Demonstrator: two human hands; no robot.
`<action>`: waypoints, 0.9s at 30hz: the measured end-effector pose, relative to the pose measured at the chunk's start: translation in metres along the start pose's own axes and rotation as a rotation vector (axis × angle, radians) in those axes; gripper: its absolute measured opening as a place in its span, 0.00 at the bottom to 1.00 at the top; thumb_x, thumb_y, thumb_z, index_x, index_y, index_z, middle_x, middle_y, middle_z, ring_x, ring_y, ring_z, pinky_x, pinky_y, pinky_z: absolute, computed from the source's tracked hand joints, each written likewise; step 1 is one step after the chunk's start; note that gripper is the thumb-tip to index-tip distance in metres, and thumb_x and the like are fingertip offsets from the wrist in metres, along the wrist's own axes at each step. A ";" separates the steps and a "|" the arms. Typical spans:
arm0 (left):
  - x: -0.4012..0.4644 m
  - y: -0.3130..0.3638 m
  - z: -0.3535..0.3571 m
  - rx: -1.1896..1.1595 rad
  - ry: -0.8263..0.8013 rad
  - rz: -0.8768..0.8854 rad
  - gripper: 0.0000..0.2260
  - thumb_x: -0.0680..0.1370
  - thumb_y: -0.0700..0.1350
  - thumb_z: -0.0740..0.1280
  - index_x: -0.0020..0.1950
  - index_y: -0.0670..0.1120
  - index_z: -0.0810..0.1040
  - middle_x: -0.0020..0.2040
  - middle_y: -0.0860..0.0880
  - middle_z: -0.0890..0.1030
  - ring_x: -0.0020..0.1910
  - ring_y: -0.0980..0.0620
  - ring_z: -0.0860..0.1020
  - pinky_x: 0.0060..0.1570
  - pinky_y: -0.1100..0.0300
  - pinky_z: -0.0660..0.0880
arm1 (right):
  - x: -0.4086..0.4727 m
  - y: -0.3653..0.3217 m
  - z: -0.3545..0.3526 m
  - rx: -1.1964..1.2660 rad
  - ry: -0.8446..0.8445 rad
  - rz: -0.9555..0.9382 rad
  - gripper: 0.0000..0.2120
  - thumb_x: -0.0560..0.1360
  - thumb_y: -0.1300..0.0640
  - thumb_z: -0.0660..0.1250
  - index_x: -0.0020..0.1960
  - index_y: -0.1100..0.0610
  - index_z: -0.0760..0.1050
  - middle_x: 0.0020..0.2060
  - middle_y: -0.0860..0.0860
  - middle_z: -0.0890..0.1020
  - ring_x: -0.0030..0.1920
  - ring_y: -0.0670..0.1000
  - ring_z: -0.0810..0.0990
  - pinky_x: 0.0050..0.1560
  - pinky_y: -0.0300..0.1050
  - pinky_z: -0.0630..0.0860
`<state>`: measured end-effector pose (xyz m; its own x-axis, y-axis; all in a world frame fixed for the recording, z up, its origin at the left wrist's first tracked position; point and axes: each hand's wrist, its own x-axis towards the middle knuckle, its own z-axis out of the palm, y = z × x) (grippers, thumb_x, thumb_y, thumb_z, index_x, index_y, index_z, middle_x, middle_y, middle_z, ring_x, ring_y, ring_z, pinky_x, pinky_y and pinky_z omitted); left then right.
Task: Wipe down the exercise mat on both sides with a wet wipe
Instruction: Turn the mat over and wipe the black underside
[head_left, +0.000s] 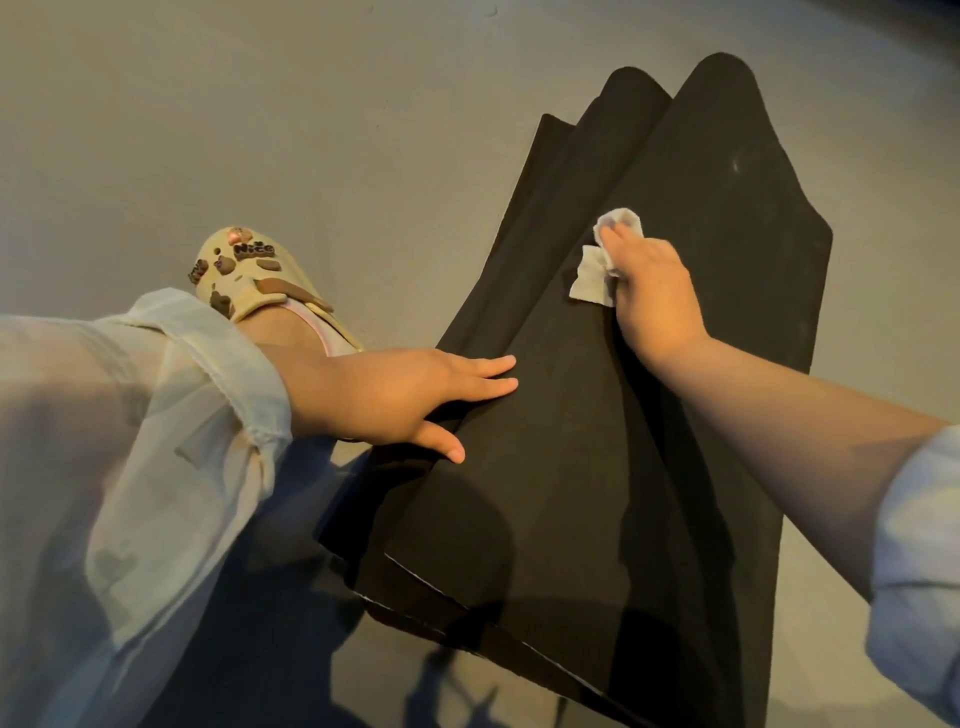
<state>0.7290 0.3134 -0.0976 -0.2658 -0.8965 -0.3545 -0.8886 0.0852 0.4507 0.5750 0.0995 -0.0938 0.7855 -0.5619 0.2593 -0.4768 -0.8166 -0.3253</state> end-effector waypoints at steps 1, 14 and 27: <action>0.001 -0.001 0.000 0.006 0.001 -0.004 0.35 0.74 0.59 0.64 0.69 0.65 0.41 0.69 0.70 0.40 0.72 0.58 0.57 0.62 0.66 0.53 | 0.000 -0.001 0.002 -0.014 -0.001 -0.001 0.20 0.73 0.72 0.54 0.58 0.55 0.72 0.51 0.51 0.71 0.56 0.59 0.71 0.53 0.51 0.71; 0.000 0.014 -0.016 -0.097 0.410 -0.102 0.22 0.77 0.33 0.61 0.70 0.45 0.69 0.70 0.48 0.70 0.68 0.50 0.67 0.64 0.66 0.57 | -0.092 -0.085 0.023 0.375 -0.342 -0.305 0.14 0.72 0.72 0.63 0.56 0.66 0.79 0.59 0.64 0.78 0.63 0.65 0.73 0.68 0.51 0.59; 0.003 0.012 -0.021 0.332 -0.095 -0.048 0.38 0.74 0.31 0.60 0.75 0.60 0.50 0.76 0.60 0.47 0.76 0.52 0.45 0.71 0.55 0.50 | -0.190 -0.123 0.010 0.811 -0.721 -0.477 0.12 0.76 0.68 0.62 0.58 0.70 0.75 0.60 0.64 0.77 0.67 0.57 0.71 0.71 0.51 0.63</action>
<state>0.7252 0.3026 -0.0763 -0.2407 -0.8597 -0.4505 -0.9699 0.1950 0.1460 0.4882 0.3078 -0.1127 0.9810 0.1928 0.0226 0.1099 -0.4553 -0.8835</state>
